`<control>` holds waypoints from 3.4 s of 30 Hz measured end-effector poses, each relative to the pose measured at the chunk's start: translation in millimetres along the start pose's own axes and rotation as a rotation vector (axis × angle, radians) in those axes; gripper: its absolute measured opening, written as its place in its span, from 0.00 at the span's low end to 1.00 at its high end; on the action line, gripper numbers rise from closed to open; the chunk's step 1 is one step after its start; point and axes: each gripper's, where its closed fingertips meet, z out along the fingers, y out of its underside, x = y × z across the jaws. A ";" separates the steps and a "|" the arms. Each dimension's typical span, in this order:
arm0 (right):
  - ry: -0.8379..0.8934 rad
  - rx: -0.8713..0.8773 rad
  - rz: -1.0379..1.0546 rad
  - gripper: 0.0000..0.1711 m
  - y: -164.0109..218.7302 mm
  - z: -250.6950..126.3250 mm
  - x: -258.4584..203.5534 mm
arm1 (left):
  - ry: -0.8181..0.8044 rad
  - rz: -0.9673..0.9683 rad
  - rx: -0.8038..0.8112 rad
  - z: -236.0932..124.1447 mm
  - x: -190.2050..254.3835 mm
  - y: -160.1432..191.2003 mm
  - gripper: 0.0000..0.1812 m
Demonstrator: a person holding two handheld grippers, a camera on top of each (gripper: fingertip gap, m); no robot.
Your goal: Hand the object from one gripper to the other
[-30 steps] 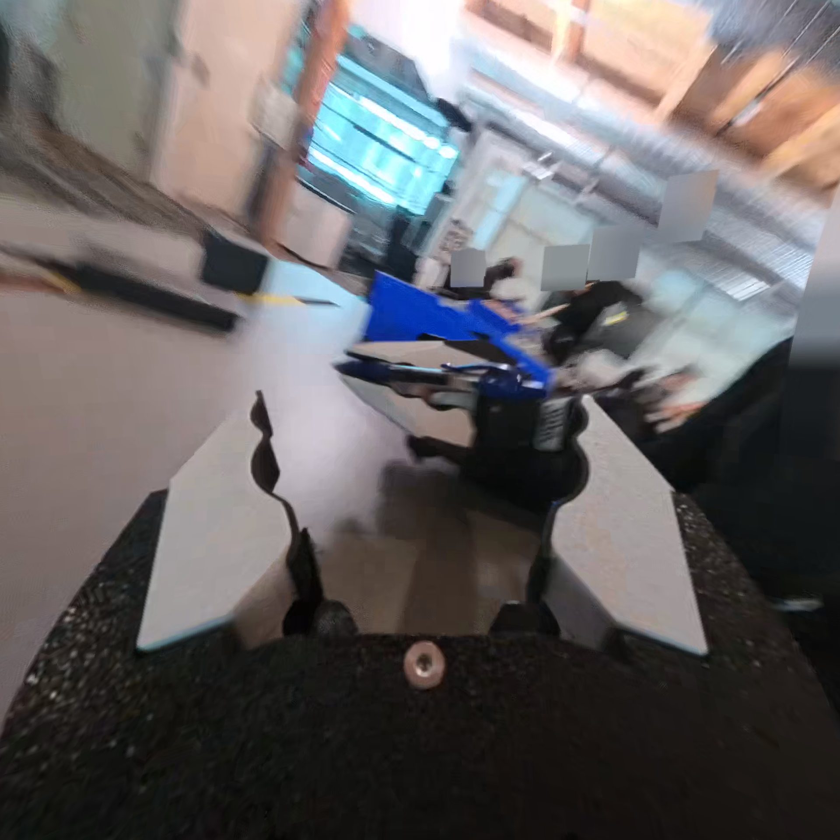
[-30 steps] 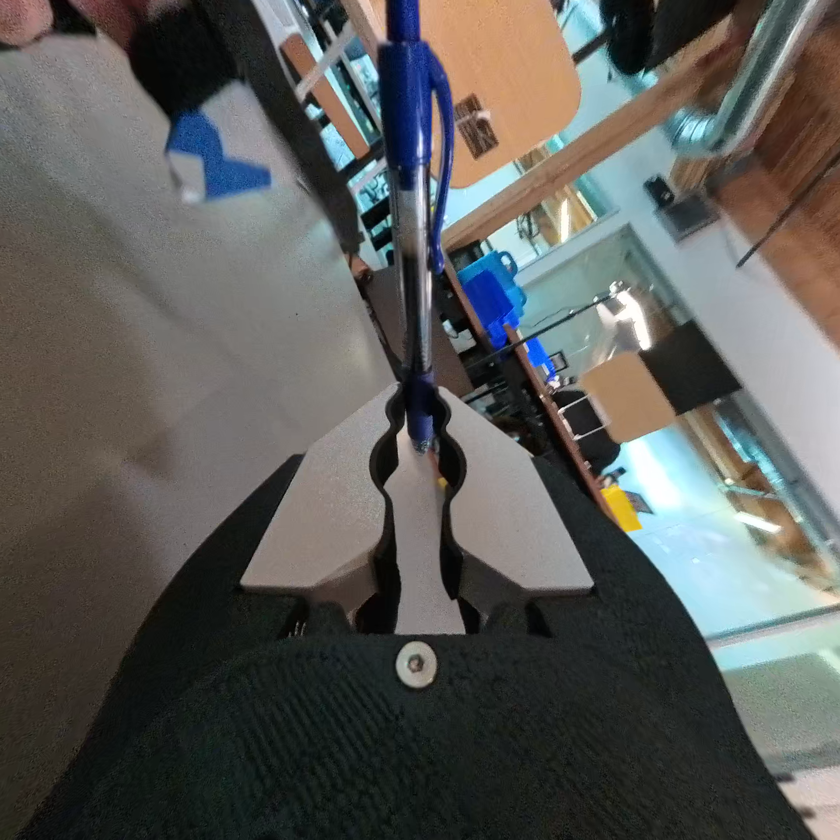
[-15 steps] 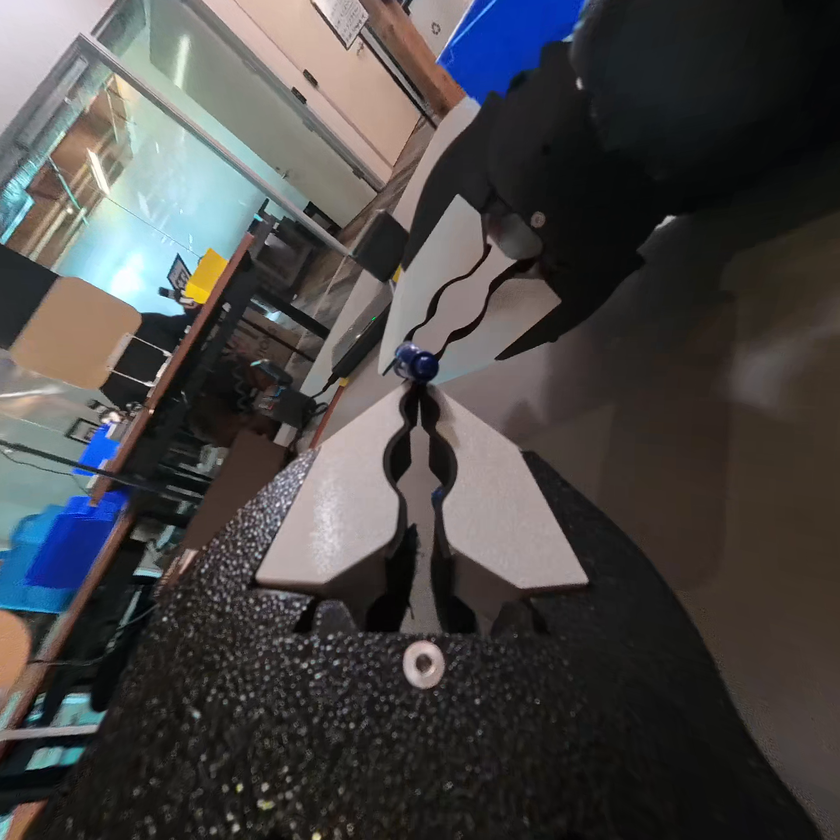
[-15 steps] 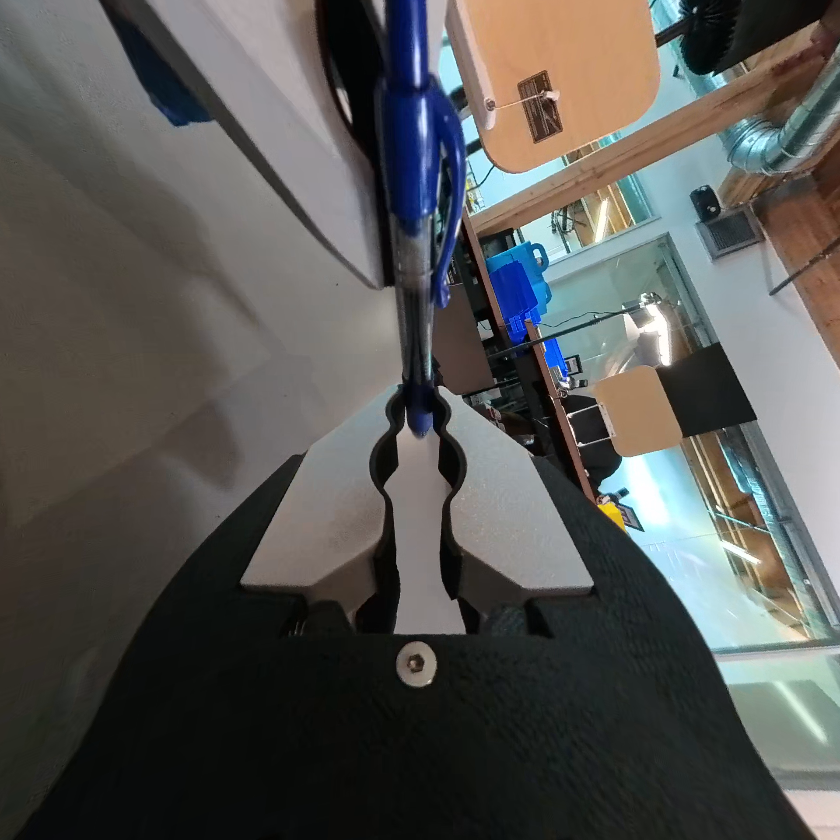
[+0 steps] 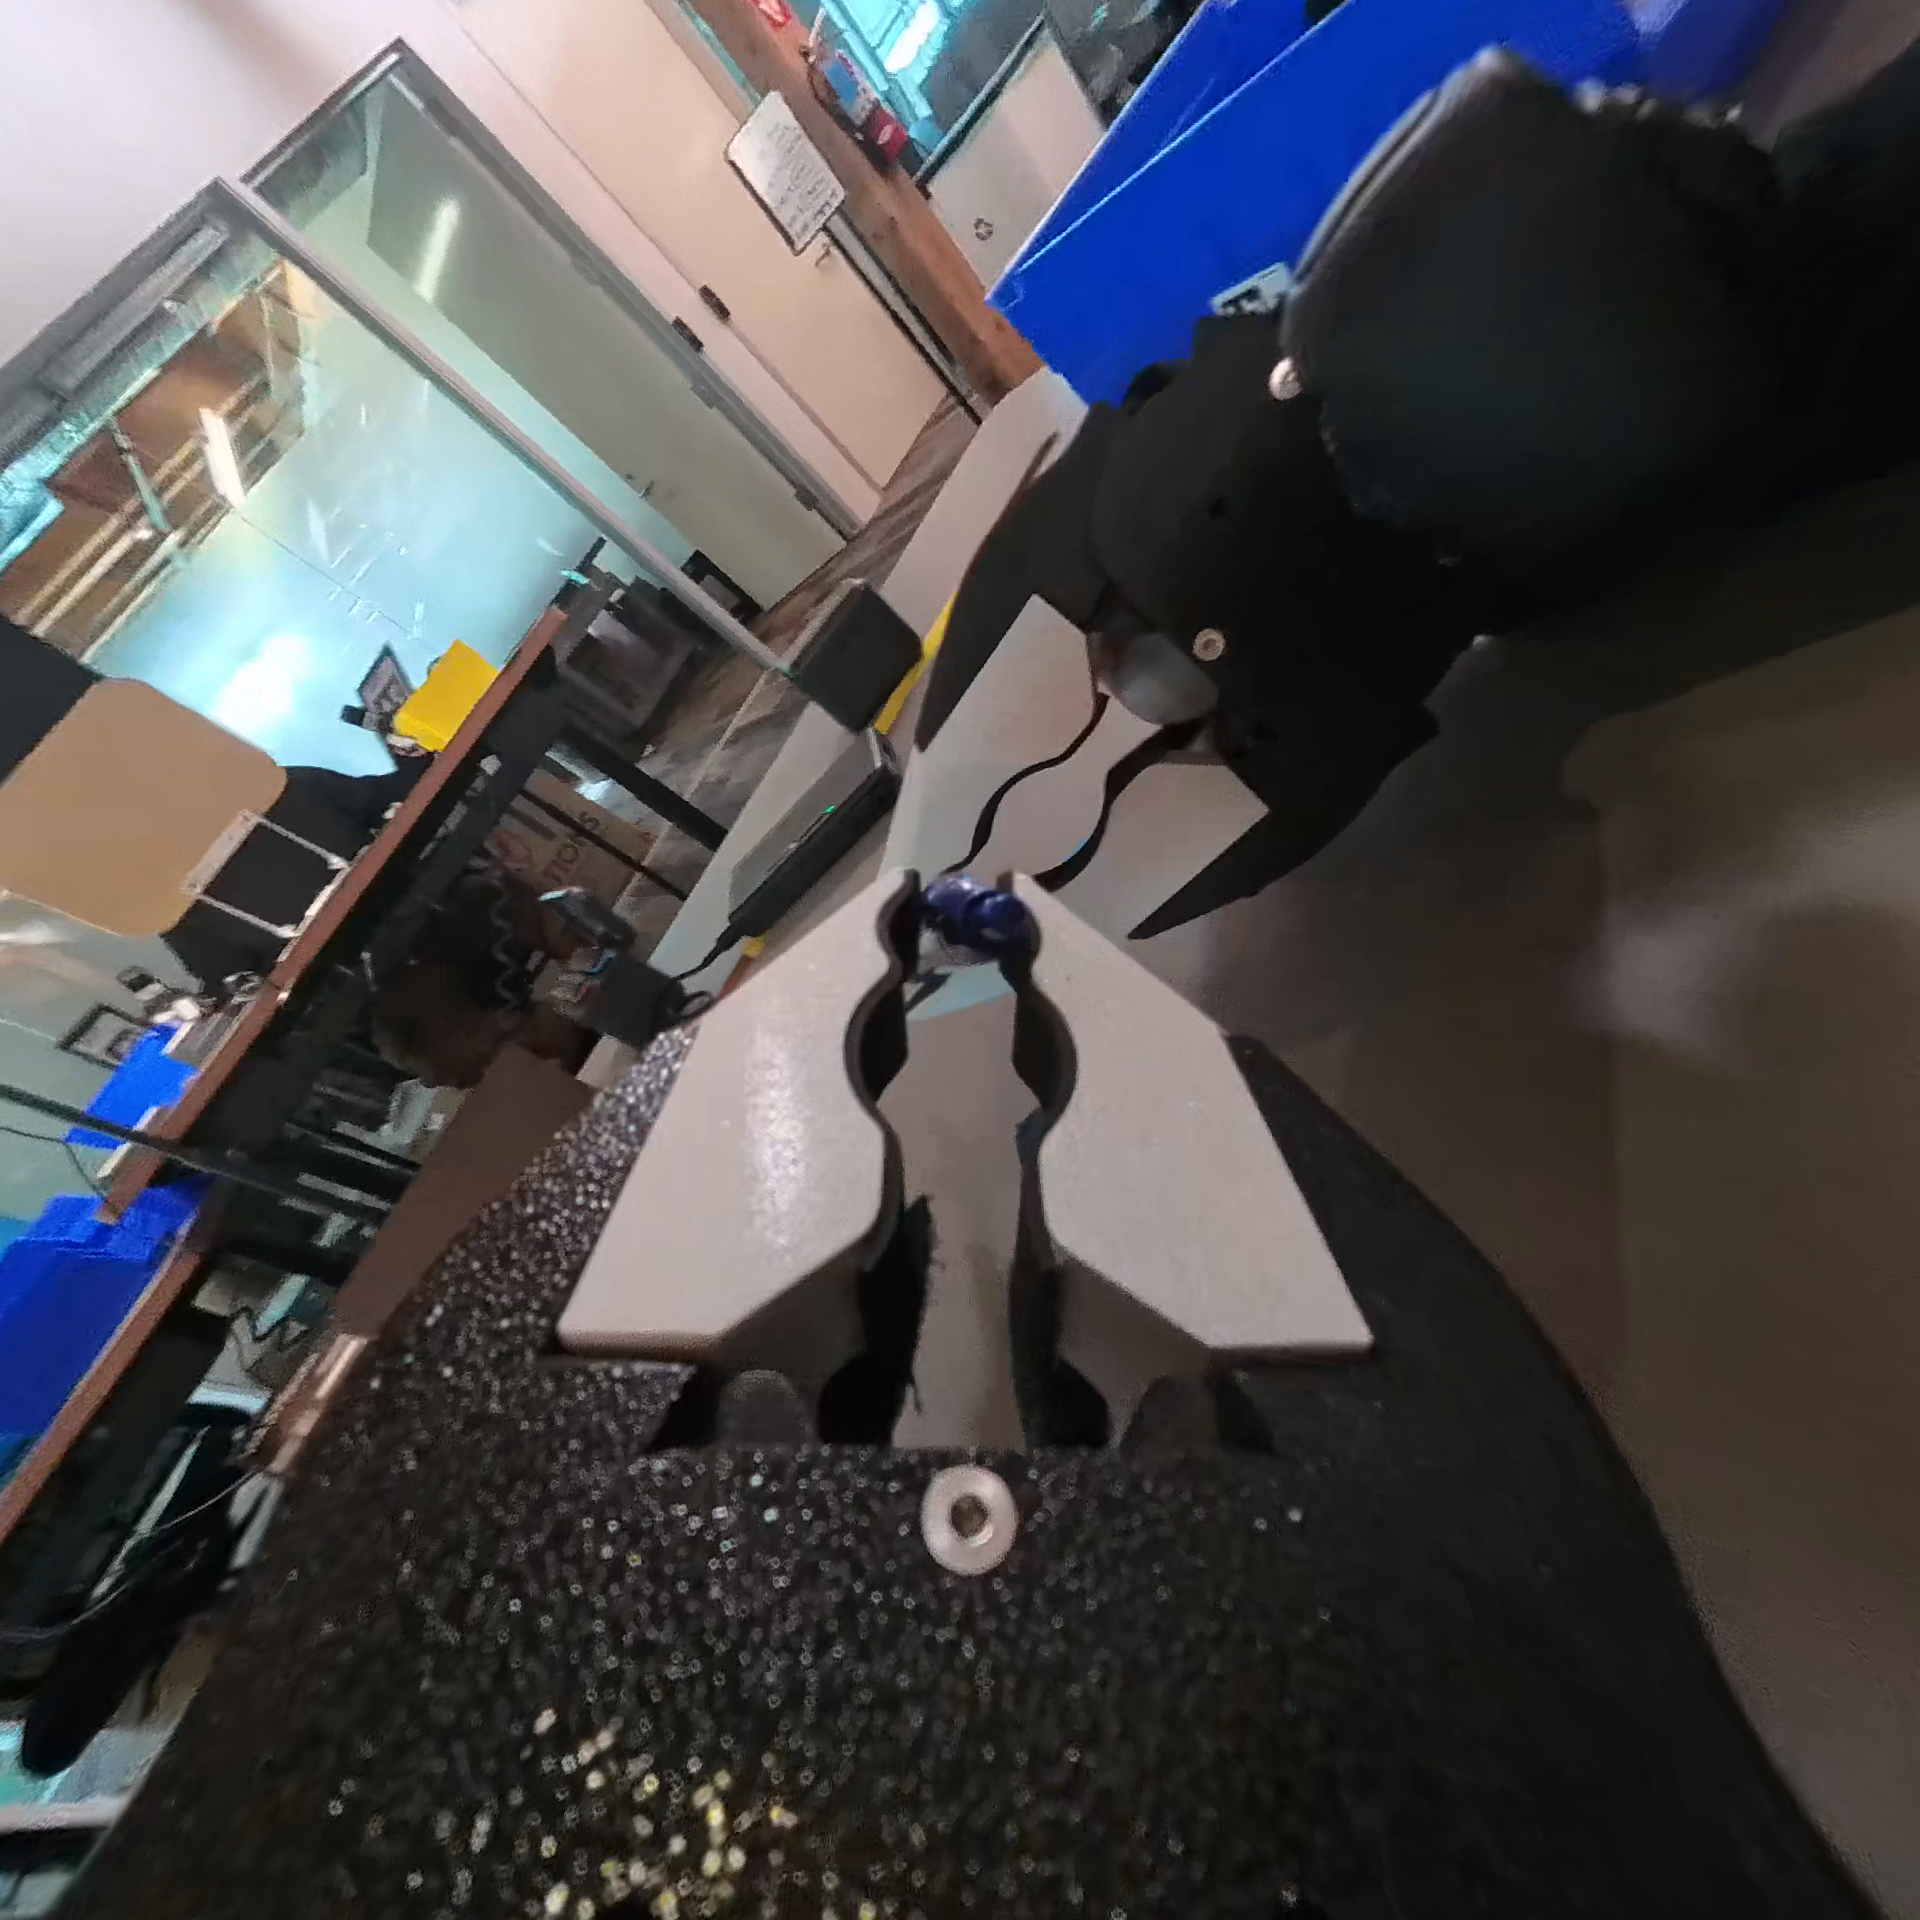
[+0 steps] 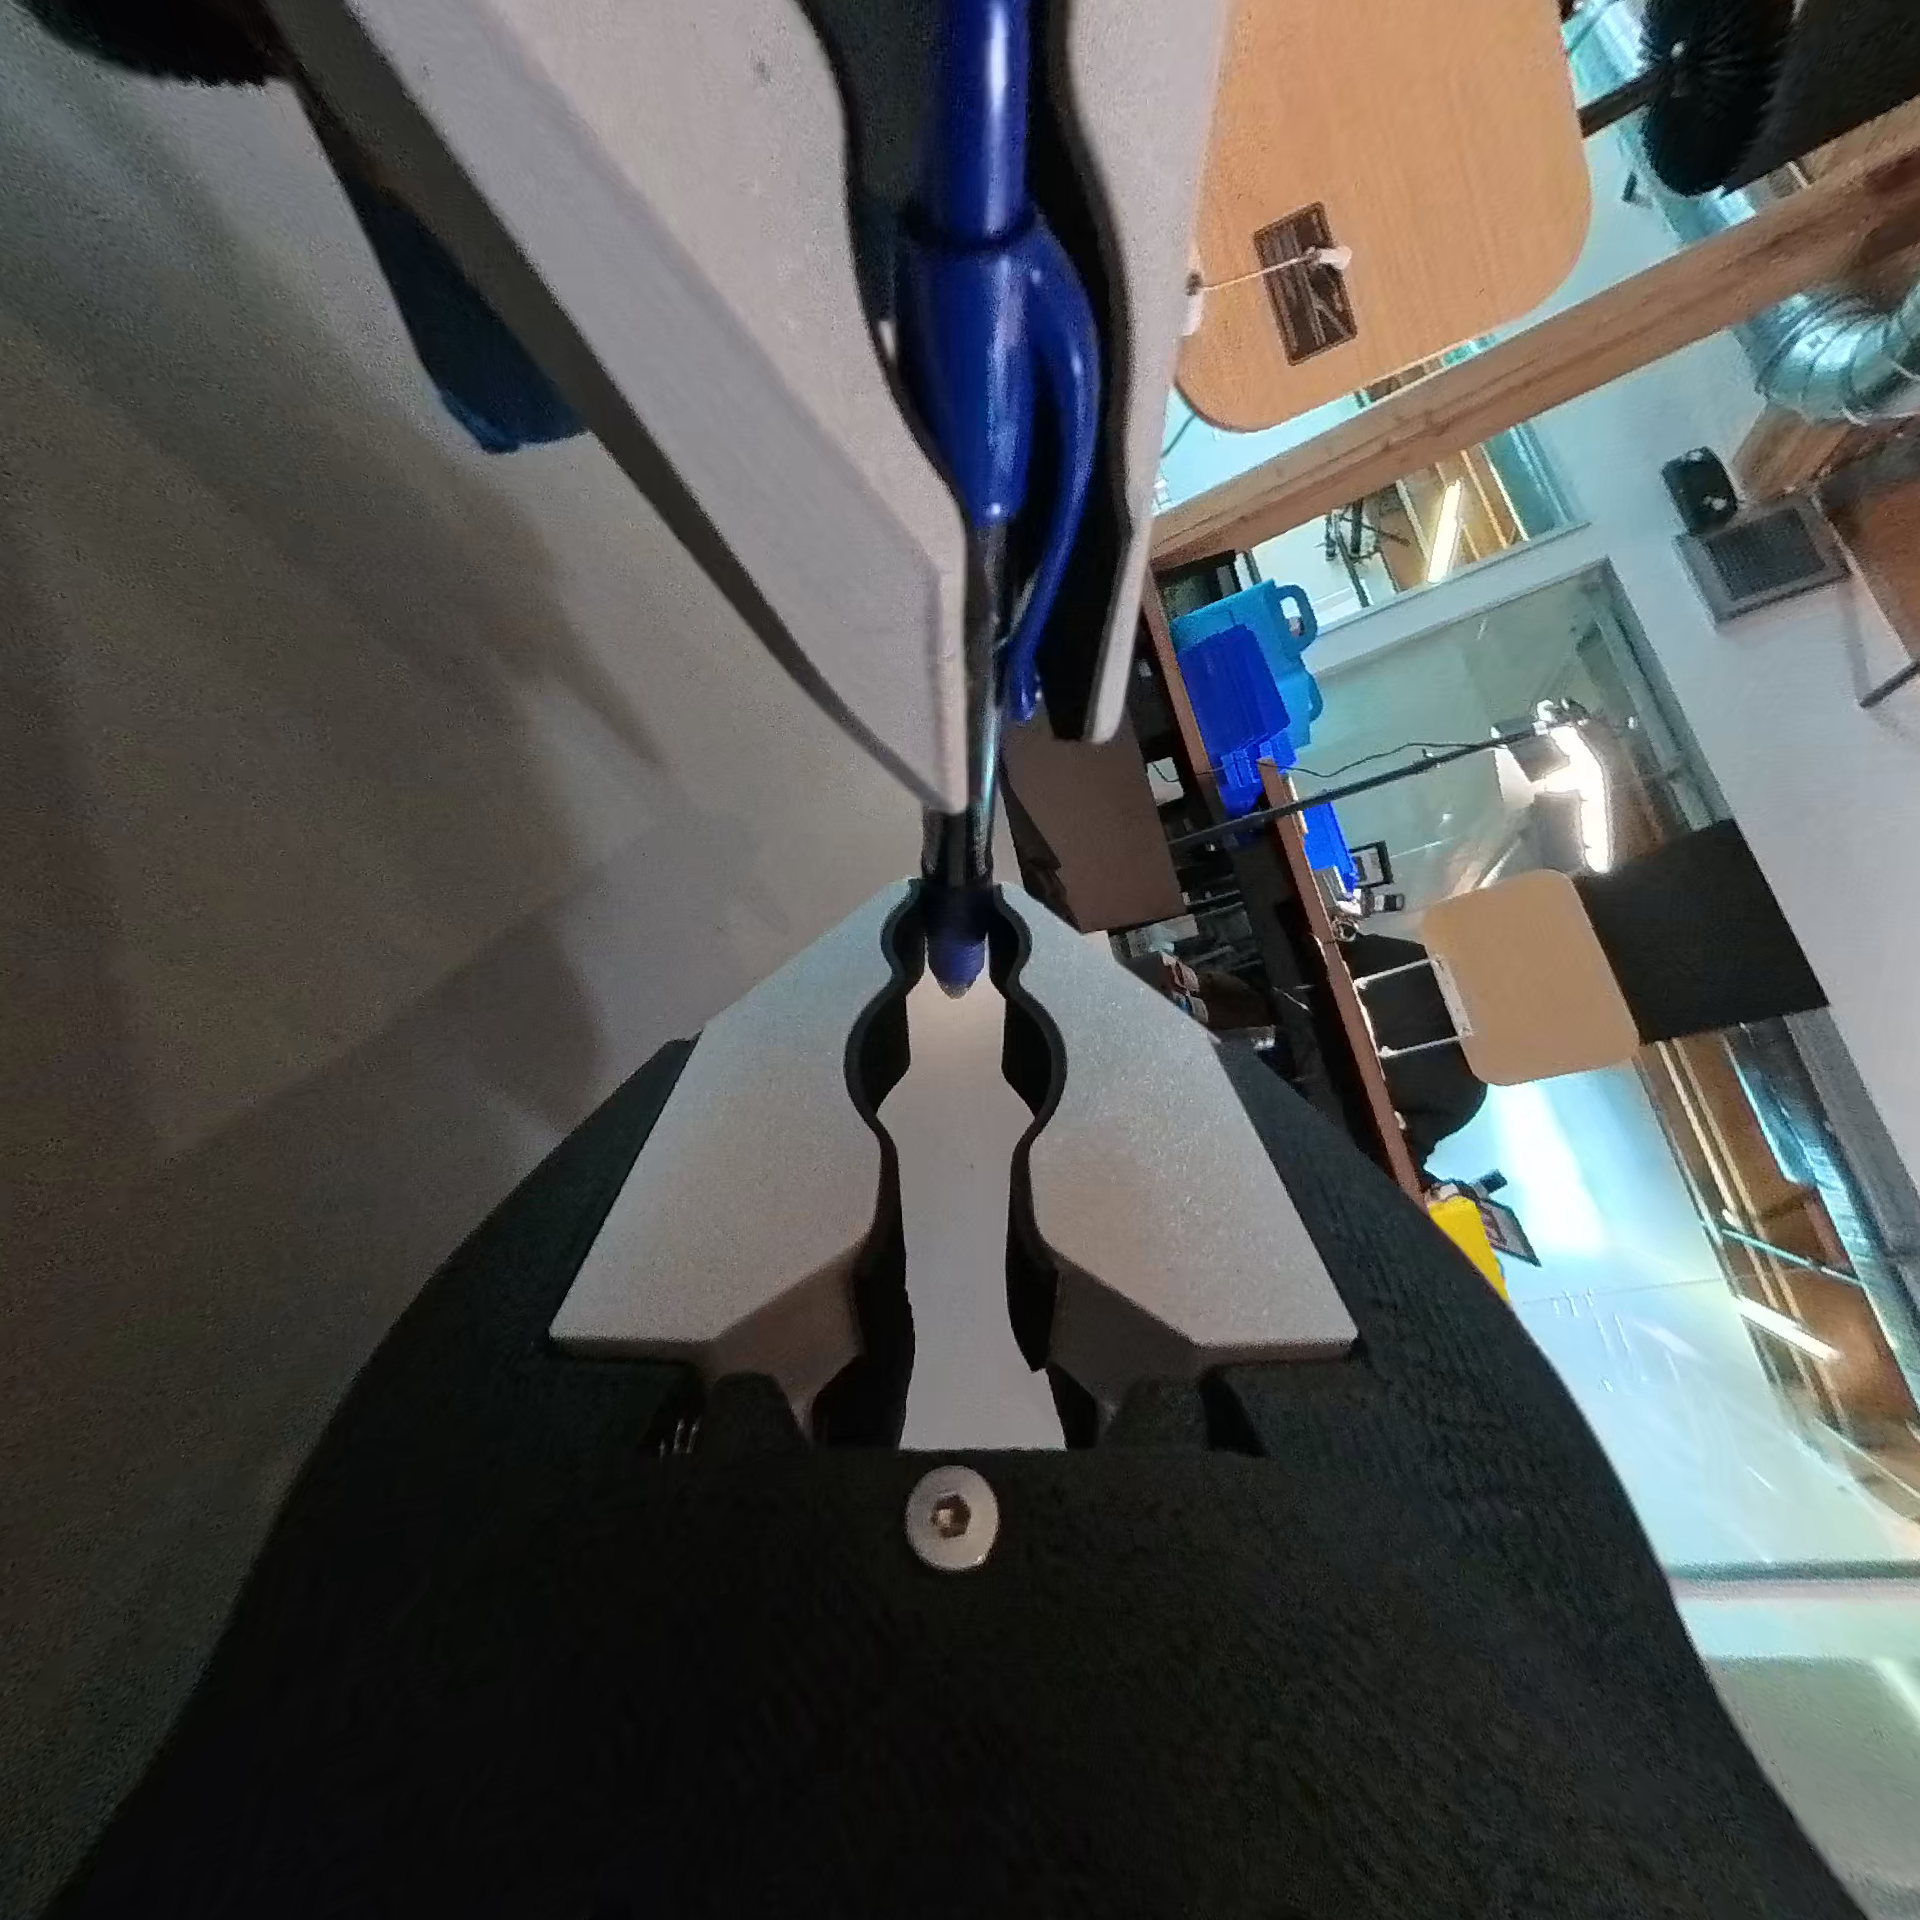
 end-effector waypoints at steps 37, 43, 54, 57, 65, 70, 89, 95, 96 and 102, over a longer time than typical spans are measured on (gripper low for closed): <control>0.502 -0.009 0.404 0.06 16.4 -158.7 58.8 | -0.491 -0.296 0.142 -27.8 -83.6 32.2 0.54; 0.825 -0.157 0.445 0.06 56.8 -267.3 86.9 | -0.480 -0.385 0.170 -29.1 -87.0 36.8 0.52; 1.018 -0.541 0.631 0.06 177.8 -341.1 108.7 | -0.459 -0.380 0.166 -25.2 -82.7 34.0 0.54; 0.967 -0.622 0.715 0.06 195.1 -334.8 99.1 | -0.458 -0.397 0.168 -25.2 -83.6 35.3 0.54; 0.970 -0.678 0.672 0.11 198.0 -332.5 98.6 | -0.450 -0.403 0.168 -24.1 -82.1 34.5 0.55; 0.987 -0.639 0.675 0.14 193.0 -334.1 100.8 | -0.450 -0.414 0.171 -24.7 -82.7 35.3 0.55; 0.418 -0.094 0.723 0.07 32.2 -35.4 60.2 | -0.488 -0.477 0.100 -25.8 -87.1 47.0 0.55; 0.384 -0.081 0.709 0.07 26.7 20.5 64.6 | -0.496 -0.497 0.092 -27.0 -89.2 50.9 0.52; 0.378 -0.079 0.703 0.07 25.3 23.9 64.0 | -0.495 -0.497 0.090 -26.7 -89.0 51.1 0.51; 0.376 -0.052 0.713 0.06 22.5 22.0 64.7 | -0.486 -0.499 0.084 -24.9 -88.6 52.1 0.50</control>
